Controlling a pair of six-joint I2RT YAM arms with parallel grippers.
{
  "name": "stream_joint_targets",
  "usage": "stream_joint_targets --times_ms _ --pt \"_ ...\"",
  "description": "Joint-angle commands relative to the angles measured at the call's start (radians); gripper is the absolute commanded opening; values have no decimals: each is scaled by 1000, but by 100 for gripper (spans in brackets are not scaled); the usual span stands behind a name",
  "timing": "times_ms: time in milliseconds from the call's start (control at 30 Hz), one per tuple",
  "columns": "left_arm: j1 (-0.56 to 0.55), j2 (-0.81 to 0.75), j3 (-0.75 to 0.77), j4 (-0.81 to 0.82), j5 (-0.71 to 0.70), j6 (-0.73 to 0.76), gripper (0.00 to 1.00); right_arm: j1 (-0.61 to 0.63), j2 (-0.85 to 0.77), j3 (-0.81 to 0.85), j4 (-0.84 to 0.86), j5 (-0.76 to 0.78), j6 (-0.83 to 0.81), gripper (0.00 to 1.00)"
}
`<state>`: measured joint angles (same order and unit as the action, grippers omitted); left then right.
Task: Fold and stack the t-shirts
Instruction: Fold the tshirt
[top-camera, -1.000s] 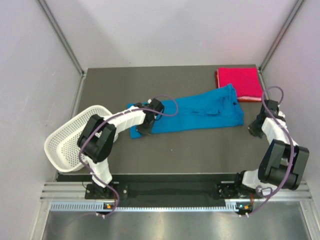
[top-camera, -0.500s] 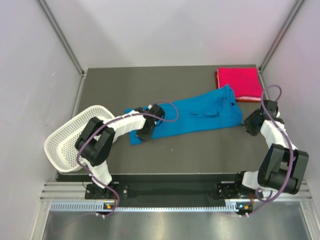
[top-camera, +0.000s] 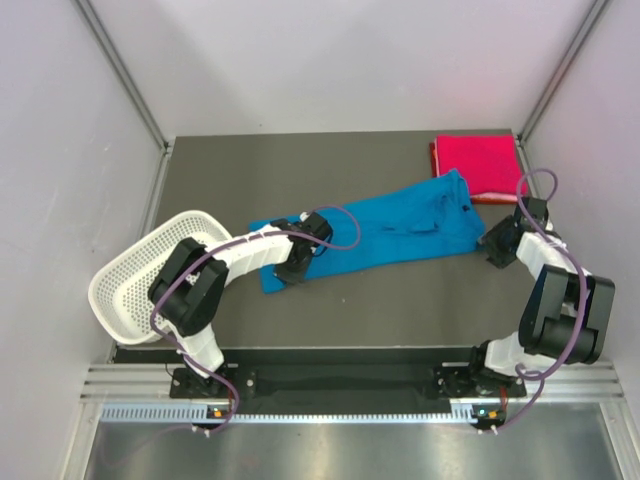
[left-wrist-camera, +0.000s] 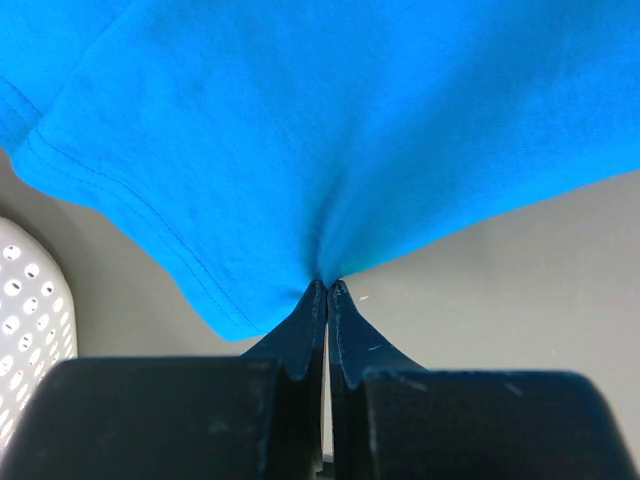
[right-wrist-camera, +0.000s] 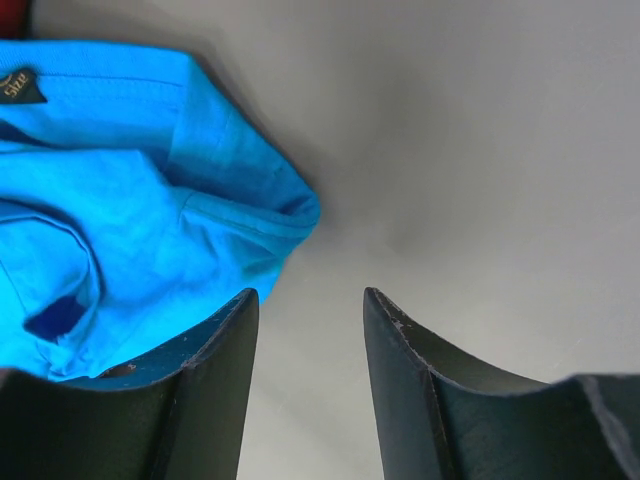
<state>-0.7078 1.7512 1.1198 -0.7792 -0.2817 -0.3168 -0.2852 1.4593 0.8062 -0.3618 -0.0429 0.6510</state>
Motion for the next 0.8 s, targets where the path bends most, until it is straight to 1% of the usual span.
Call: stream_joint_targets --times_ms 0,300,633,700,733,767 --pt "-4 -35 -15 -37 -40 -13 0 9 -40 28 46 28 47 47" --pt "-13 -16 -17 -28 -34 -11 0 26 -21 7 80 8 124 46" --pt "-15 -15 -14 -34 -36 -11 0 29 65 17 89 37 125 45" --pt "-16 -19 -8 -43 -34 -8 0 27 76 19 84 67 115 40" --pt "-15 -21 0 -49 -33 -10 0 29 79 25 80 72 113 37" --pt "-18 -22 5 -51 -33 -10 0 29 84 28 77 89 110 23"
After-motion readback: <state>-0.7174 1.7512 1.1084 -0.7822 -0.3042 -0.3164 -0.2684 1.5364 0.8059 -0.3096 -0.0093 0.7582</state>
